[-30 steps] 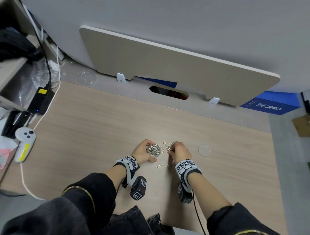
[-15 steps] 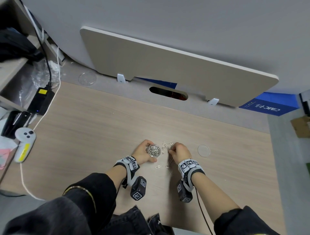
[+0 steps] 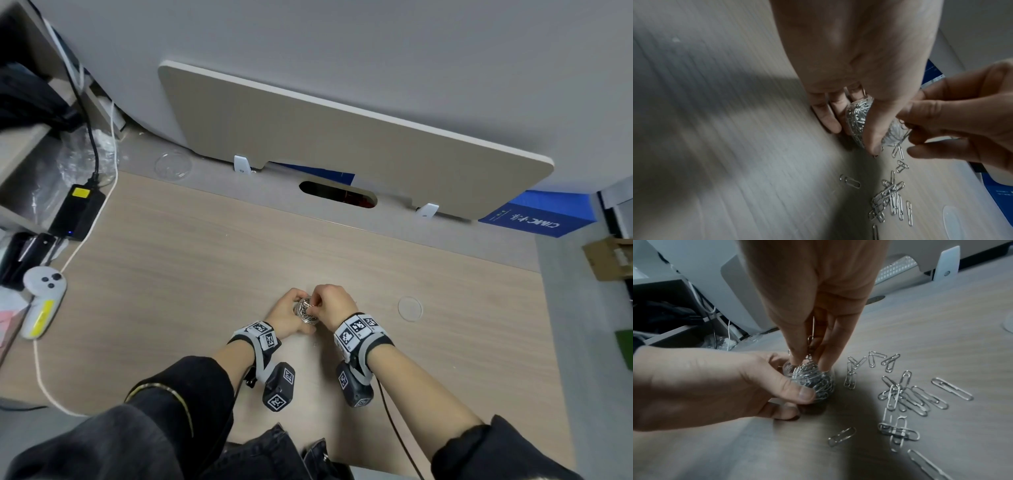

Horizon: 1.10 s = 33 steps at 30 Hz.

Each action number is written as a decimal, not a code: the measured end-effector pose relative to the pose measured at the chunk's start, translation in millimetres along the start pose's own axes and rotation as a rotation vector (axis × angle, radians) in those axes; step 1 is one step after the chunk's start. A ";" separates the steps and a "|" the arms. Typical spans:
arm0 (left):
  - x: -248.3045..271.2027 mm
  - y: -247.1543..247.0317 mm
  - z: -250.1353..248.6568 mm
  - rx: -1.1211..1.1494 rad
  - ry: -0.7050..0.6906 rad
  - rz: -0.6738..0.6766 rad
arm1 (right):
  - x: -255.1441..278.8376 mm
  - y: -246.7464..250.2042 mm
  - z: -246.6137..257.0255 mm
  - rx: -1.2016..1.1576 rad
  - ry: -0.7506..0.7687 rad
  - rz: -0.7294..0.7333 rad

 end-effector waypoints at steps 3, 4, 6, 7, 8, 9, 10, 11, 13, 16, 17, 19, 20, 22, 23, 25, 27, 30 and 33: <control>-2.7 -0.5 5.1 0.012 0.005 0.007 | -1.5 -0.3 -1.0 -0.140 -0.033 0.015; -3.0 0.2 6.2 0.013 0.005 0.004 | -2.1 0.9 -2.9 -0.186 -0.041 0.011; -3.3 0.8 8.6 0.015 0.008 0.007 | -3.2 6.8 -11.5 -0.286 -0.068 -0.030; -3.7 1.2 9.0 0.009 0.005 0.006 | -3.4 11.2 -19.7 -0.334 -0.095 -0.068; -3.6 1.4 8.3 -0.003 -0.002 0.002 | -3.1 15.6 -29.8 -0.362 -0.130 -0.114; -3.5 1.6 7.2 -0.013 -0.010 -0.002 | -2.8 18.4 -41.9 -0.360 -0.167 -0.152; -3.8 2.1 7.0 -0.021 -0.016 -0.008 | -1.7 18.7 -53.6 -0.328 -0.205 -0.163; -4.3 2.3 8.1 -0.027 -0.014 -0.011 | -0.5 15.7 -65.3 -0.285 -0.244 -0.145; -5.1 2.0 9.5 -0.042 -0.006 -0.011 | 4.6 6.3 -87.4 -0.182 -0.315 -0.067; -7.2 2.4 10.4 -0.074 -0.010 -0.013 | 13.1 -2.0 -110.4 -0.049 -0.359 -0.009; -7.7 2.1 10.2 -0.080 -0.012 -0.014 | 16.9 -3.9 -115.2 -0.027 -0.366 -0.007; -7.5 1.3 10.5 -0.078 -0.008 -0.015 | 26.6 -8.5 -119.2 0.014 -0.376 0.002; -7.3 0.1 9.7 -0.073 -0.011 -0.011 | 31.3 -10.8 -119.4 0.036 -0.375 0.009; -7.1 -1.0 8.2 -0.060 -0.018 -0.016 | 37.4 -17.6 -116.9 0.078 -0.351 0.037; -6.9 -1.1 7.2 -0.056 -0.019 -0.020 | 39.2 -21.7 -114.2 0.097 -0.330 0.057; -7.1 -0.2 6.9 -0.071 -0.017 -0.025 | 40.9 -29.2 -108.6 0.142 -0.282 0.084; -7.7 0.7 7.8 -0.097 -0.019 -0.023 | 40.3 -34.6 -103.7 0.195 -0.241 0.090; -9.3 0.8 10.7 -0.105 -0.017 -0.019 | 36.9 -33.4 -100.2 0.175 -0.215 0.048; -10.5 0.8 12.4 -0.110 -0.013 -0.016 | 33.2 -25.8 -102.6 0.054 -0.226 -0.013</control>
Point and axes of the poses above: each hand's wrist, its own x-axis away from the middle knuckle, its own y-axis out of the back of the hand, z = x × y, the point moved 9 cm from there along -x, towards the middle knuckle, and after that the axes turned 9 degrees about -y, right-handed, at the moved point
